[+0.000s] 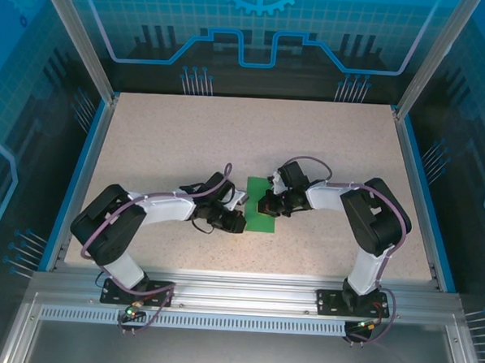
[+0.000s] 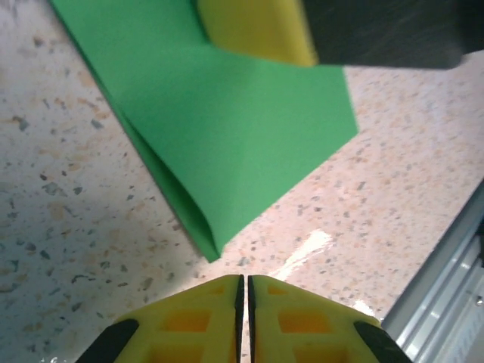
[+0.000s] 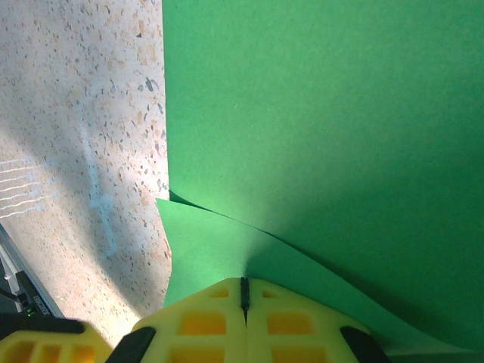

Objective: Fold a paper plane with a square sheet of paper (fold left side to right side)
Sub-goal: Fold the triangle a second time at the center of the table.

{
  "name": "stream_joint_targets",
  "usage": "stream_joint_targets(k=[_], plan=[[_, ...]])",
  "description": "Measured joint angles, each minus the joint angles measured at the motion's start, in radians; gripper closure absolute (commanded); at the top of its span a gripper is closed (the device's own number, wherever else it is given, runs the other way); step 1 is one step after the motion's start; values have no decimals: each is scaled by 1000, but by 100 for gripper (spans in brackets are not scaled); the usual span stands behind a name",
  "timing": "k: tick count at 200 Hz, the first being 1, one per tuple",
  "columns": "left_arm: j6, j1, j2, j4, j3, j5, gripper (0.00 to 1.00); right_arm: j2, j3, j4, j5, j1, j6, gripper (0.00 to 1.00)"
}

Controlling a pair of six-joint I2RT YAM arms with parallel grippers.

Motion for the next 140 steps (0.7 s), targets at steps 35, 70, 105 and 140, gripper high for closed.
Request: stream_joint_targets(k=[35, 70, 105, 140], plan=[[0, 0, 11, -18, 62, 1, 87, 0, 0, 0, 0, 0, 0, 100], [1, 0, 101, -14, 113, 4, 88, 0, 0, 0, 0, 0, 0, 100], [13, 0, 164, -18, 120, 3, 90, 0, 0, 1, -3, 0, -2, 100], [20, 0, 175, -18, 124, 4, 95, -6, 0, 0, -2, 0, -15, 100]])
